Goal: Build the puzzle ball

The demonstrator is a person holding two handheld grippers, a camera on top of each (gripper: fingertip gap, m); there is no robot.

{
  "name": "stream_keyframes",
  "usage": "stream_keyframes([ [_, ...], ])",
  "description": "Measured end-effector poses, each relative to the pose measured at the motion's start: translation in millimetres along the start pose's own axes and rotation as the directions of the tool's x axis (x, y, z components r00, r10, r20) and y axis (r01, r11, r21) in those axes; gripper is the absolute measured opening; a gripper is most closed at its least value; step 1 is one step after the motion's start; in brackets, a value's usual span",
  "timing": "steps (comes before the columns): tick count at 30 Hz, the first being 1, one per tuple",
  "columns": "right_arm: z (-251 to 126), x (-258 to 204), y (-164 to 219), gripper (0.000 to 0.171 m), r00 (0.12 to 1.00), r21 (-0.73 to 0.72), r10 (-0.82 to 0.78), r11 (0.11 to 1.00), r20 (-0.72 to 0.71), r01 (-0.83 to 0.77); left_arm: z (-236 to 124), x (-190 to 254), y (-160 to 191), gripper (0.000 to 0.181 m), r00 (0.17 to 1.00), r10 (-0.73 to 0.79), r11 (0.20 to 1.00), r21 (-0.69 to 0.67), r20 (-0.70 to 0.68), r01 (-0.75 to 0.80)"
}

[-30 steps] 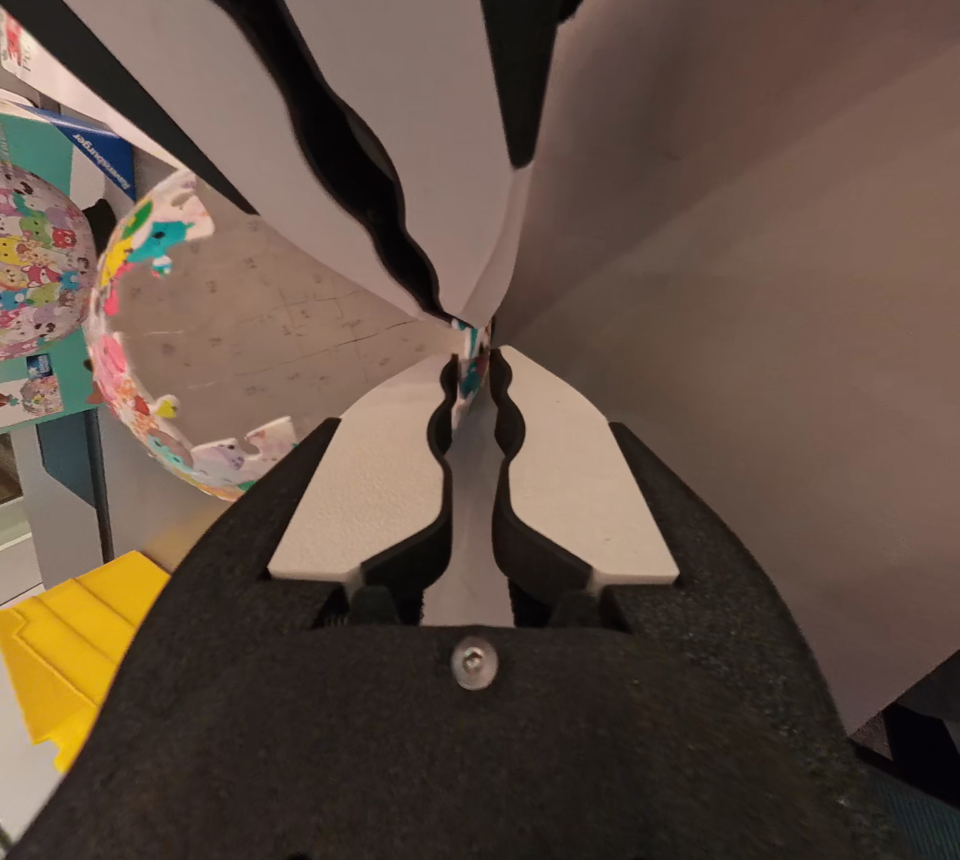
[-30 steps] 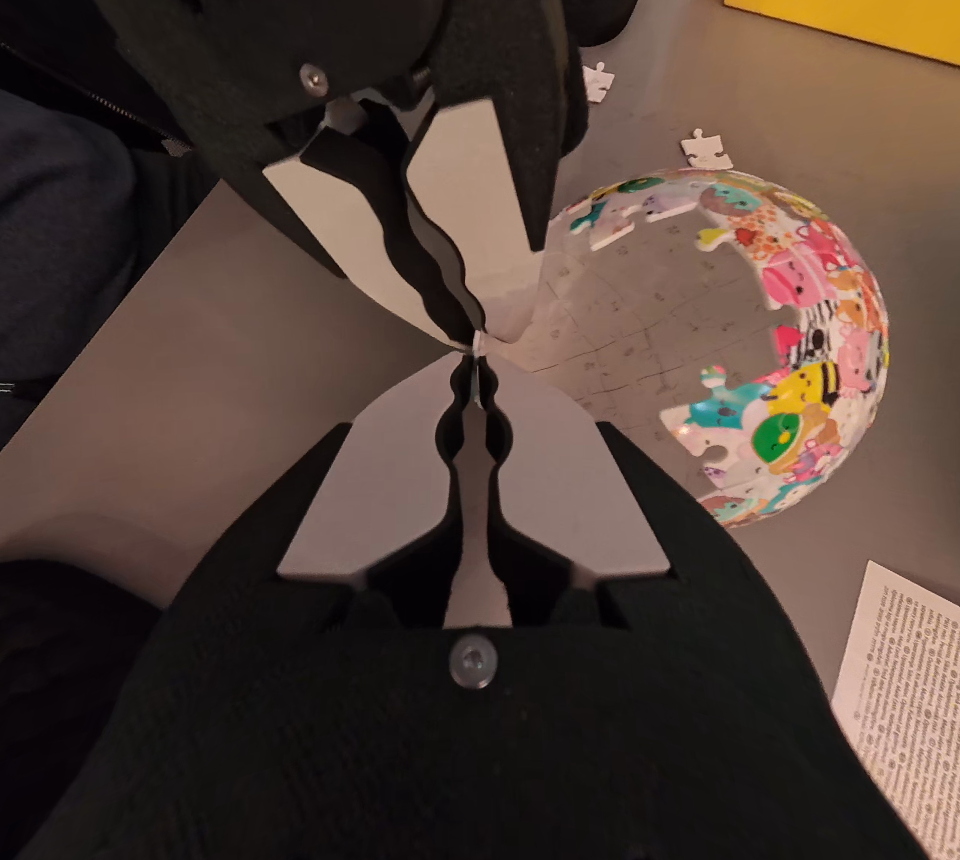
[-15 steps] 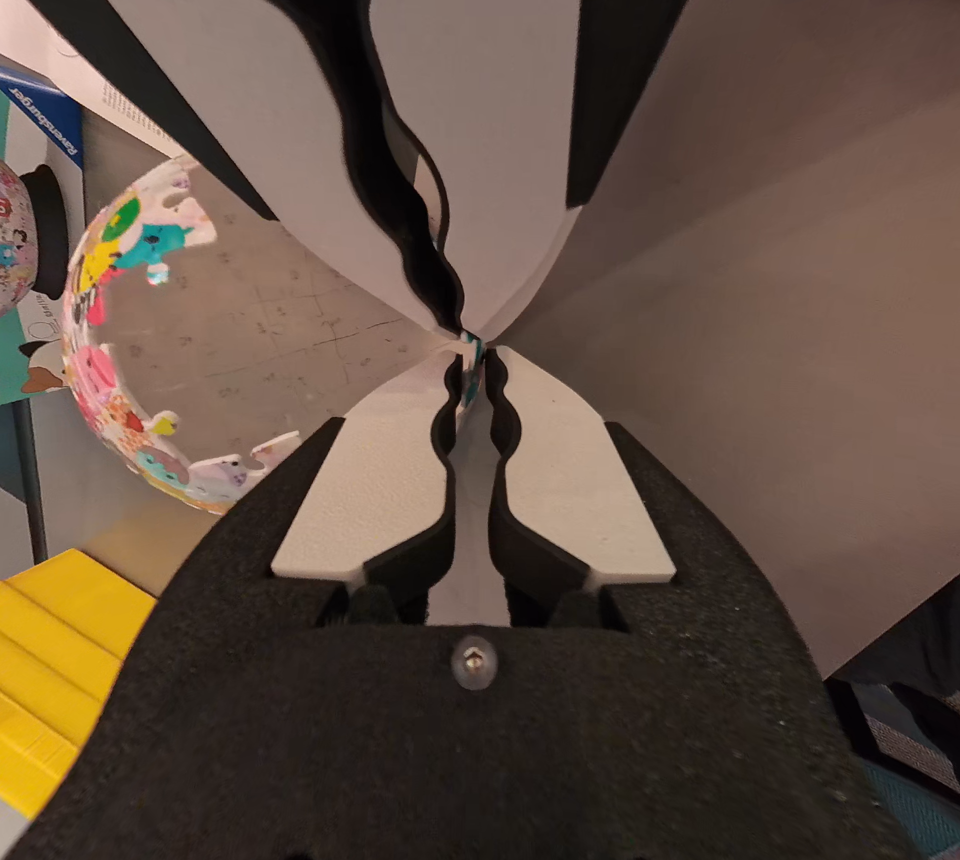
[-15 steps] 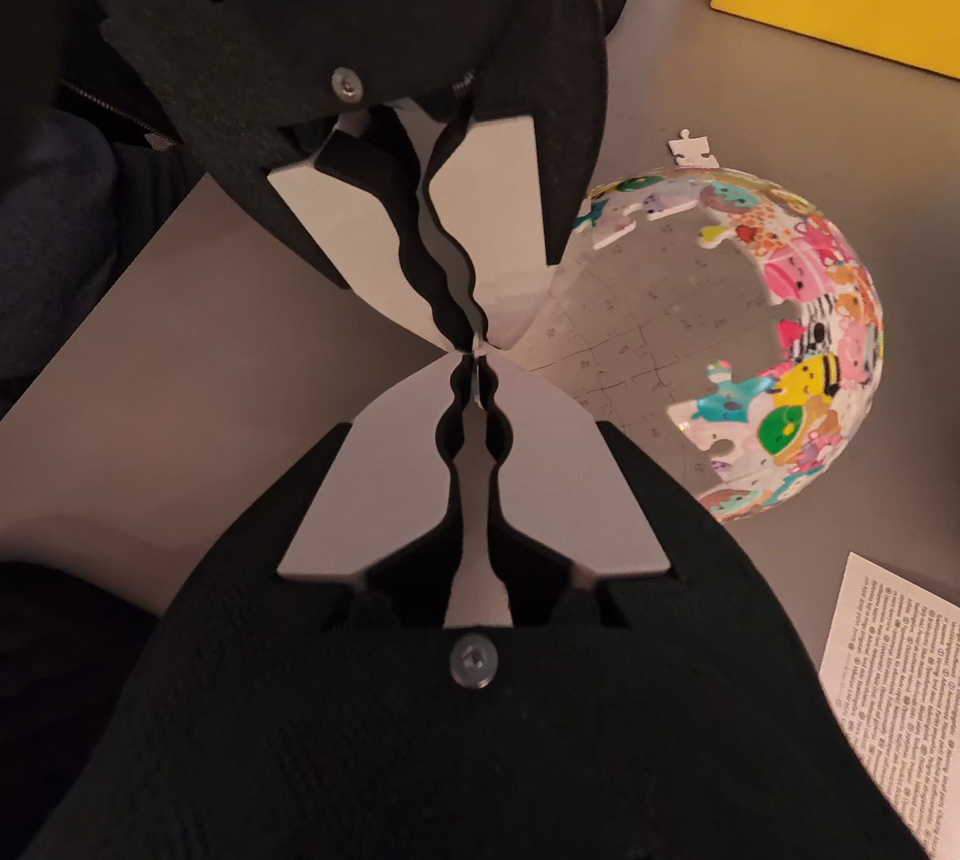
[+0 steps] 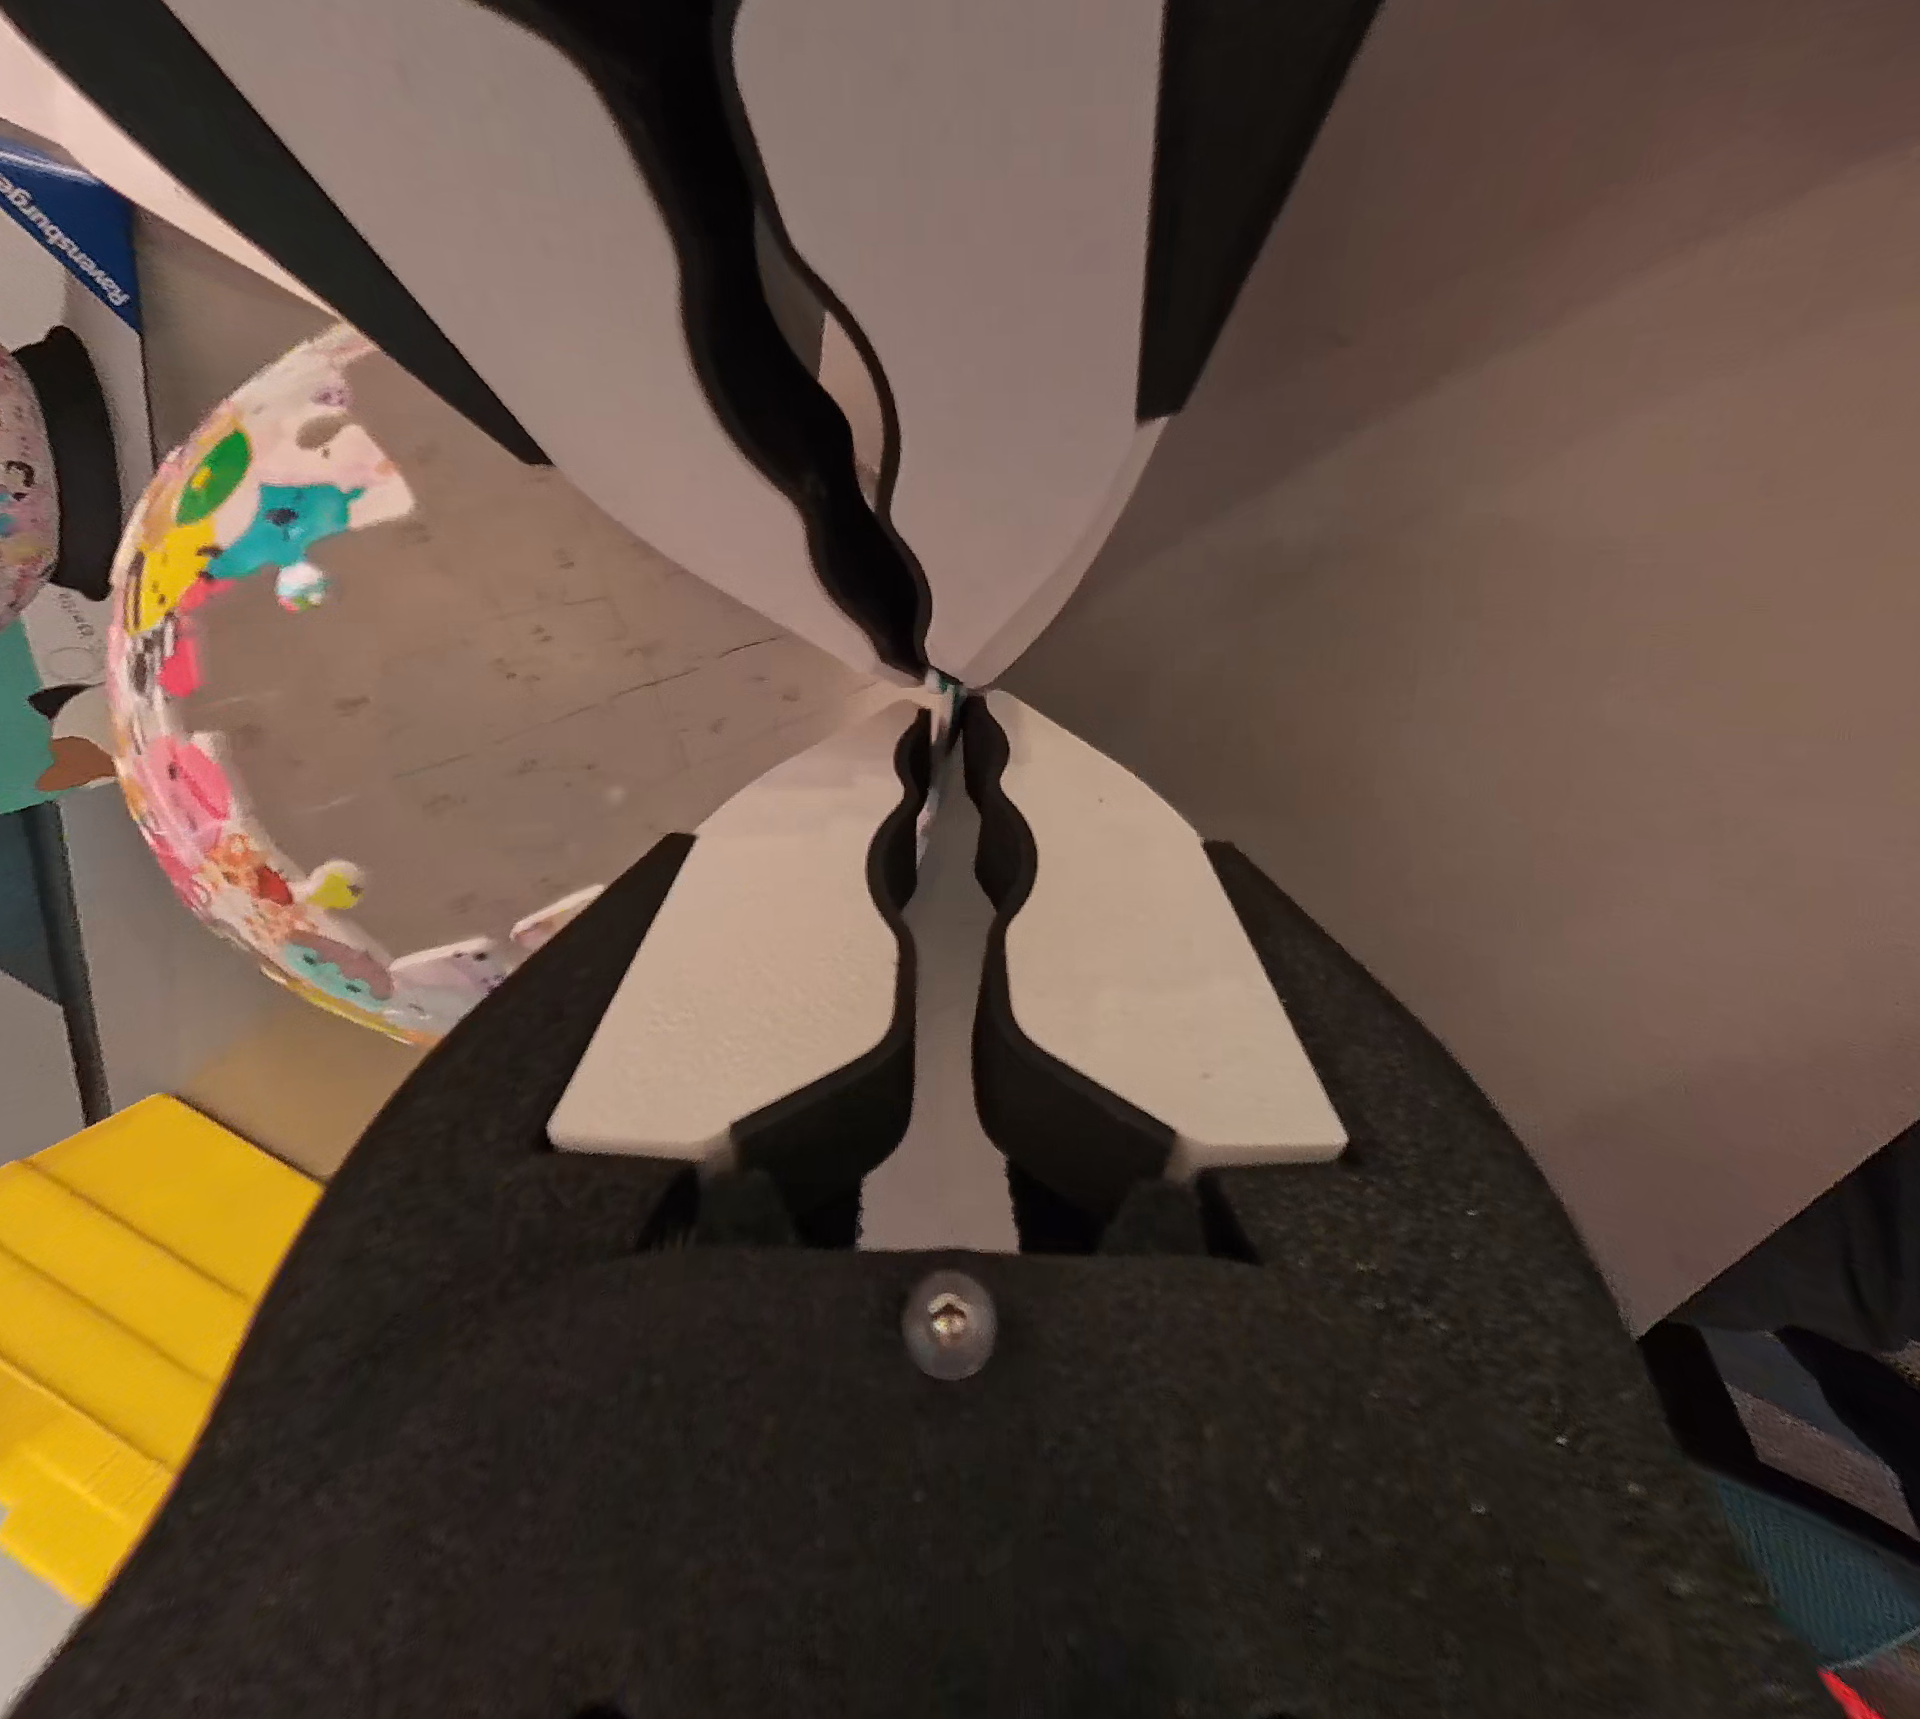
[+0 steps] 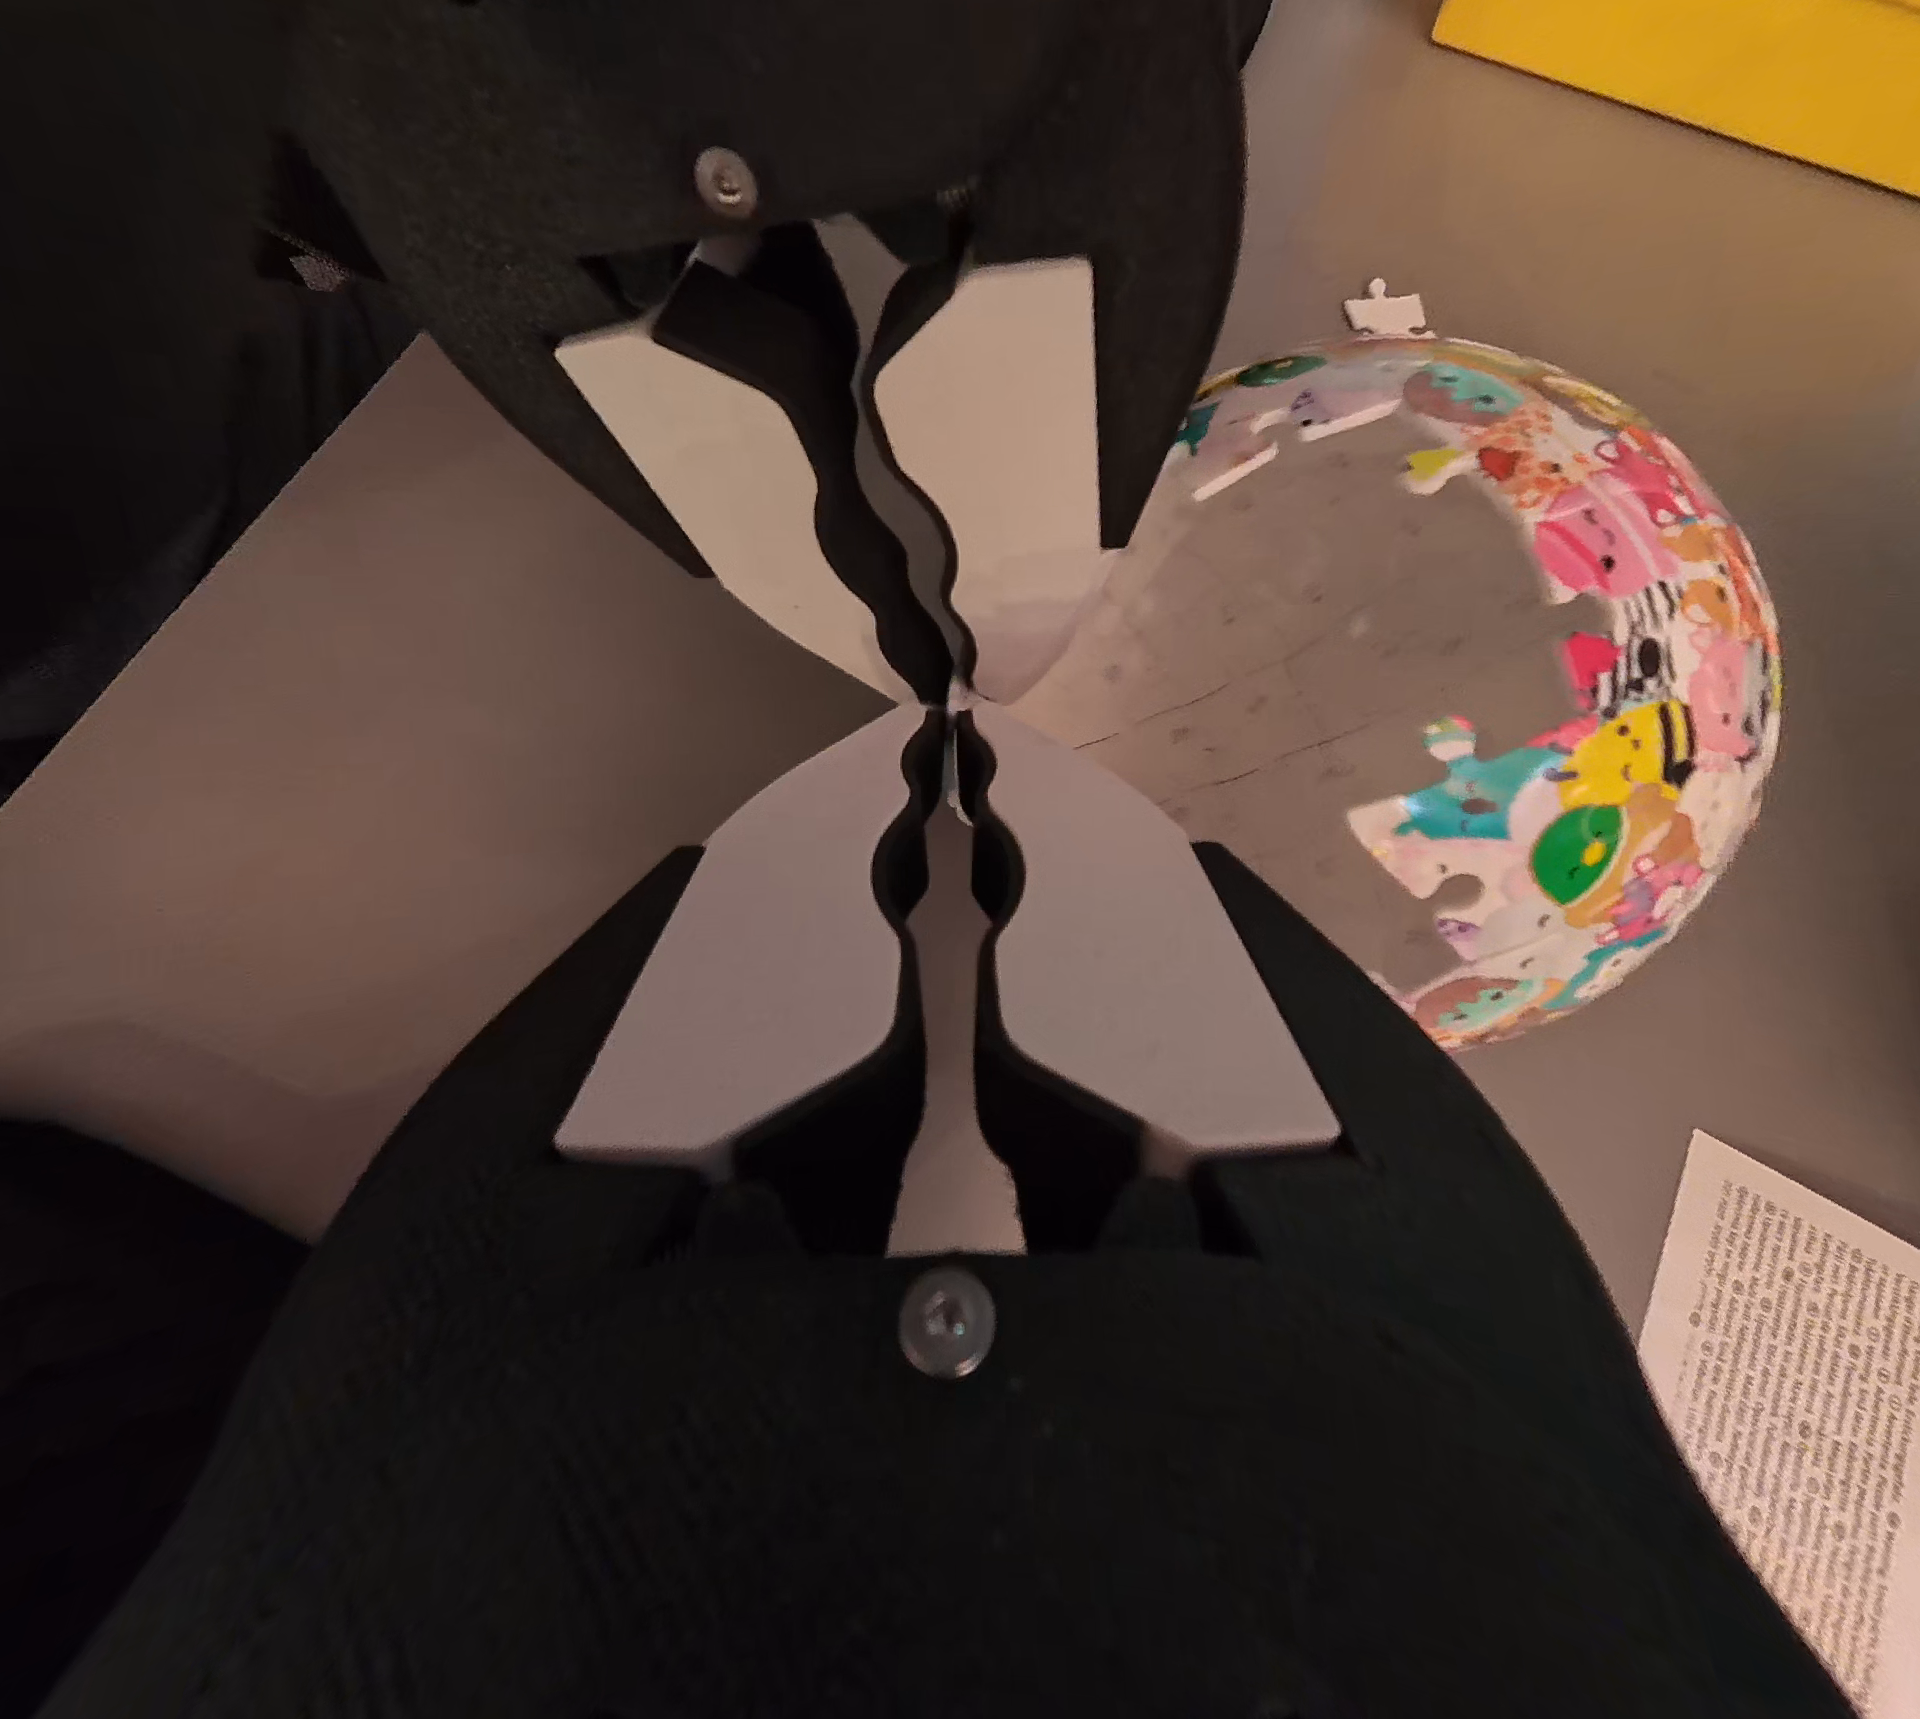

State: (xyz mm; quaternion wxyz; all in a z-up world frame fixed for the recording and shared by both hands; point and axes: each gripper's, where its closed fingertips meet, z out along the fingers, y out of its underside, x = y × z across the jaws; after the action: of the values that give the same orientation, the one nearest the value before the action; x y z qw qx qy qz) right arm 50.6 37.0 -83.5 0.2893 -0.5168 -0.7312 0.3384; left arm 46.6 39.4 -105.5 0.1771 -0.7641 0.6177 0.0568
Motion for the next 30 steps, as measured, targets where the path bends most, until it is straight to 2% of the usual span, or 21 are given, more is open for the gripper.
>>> stream_keyframes([
  [9, -2, 2, -2, 0.004, 0.999, 0.029, -0.049, 0.998, -0.023, 0.05, 1, 0, 0, 0.004, 0.999, -0.032, 0.999, -0.003, -0.033, 0.032],
  [18, -12, 4, 0, 0.024, 0.987, 0.035, -0.142, 0.989, -0.077, 0.145, 0, -1, -2, 0.004, 0.998, -0.045, 0.999, 0.006, -0.038, 0.045],
  [23, -17, 8, 1, 0.026, 0.977, 0.031, -0.181, 0.982, -0.117, 0.186, 1, -1, -2, 0.004, 0.999, -0.039, 0.999, 0.0, -0.035, 0.039],
  [30, -9, 1, 0, 0.023, 0.969, 0.014, -0.225, 0.974, -0.099, 0.227, 1, 0, -2, 0.004, 0.999, -0.036, 0.999, -0.004, -0.034, 0.036],
])
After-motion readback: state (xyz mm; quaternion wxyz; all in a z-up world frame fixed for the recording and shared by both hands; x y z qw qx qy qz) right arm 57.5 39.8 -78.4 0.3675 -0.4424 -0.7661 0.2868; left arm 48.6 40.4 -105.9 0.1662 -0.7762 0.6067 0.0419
